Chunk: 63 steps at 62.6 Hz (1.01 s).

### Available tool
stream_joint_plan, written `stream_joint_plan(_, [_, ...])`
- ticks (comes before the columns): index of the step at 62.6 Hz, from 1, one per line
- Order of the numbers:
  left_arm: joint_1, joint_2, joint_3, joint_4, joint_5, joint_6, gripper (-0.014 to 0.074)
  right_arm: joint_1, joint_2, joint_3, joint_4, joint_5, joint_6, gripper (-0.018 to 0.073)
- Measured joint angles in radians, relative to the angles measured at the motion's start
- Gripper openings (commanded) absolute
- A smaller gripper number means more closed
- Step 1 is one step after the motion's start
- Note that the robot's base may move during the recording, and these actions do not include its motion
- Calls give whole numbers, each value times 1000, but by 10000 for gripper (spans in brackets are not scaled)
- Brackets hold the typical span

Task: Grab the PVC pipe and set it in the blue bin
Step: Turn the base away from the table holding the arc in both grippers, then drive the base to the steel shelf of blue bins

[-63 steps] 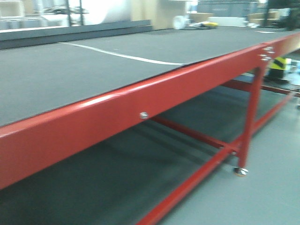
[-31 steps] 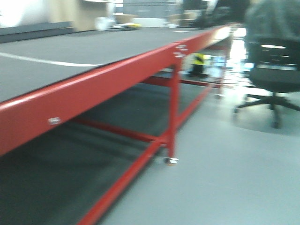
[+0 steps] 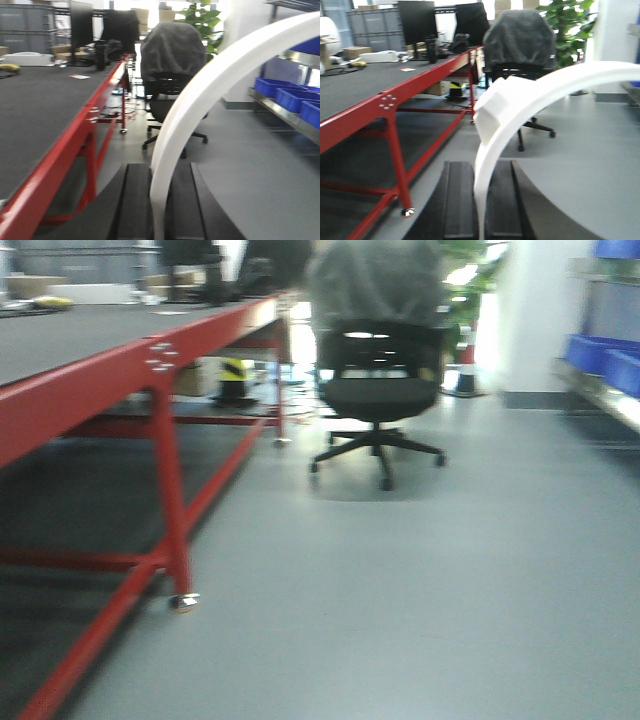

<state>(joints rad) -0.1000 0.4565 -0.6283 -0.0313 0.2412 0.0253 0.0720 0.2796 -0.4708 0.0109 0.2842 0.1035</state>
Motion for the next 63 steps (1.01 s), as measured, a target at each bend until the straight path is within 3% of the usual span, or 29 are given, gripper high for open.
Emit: stream_joint_plan(63, [0, 0, 0, 0, 0, 0, -111, 0, 0, 0, 0, 0, 1, -160])
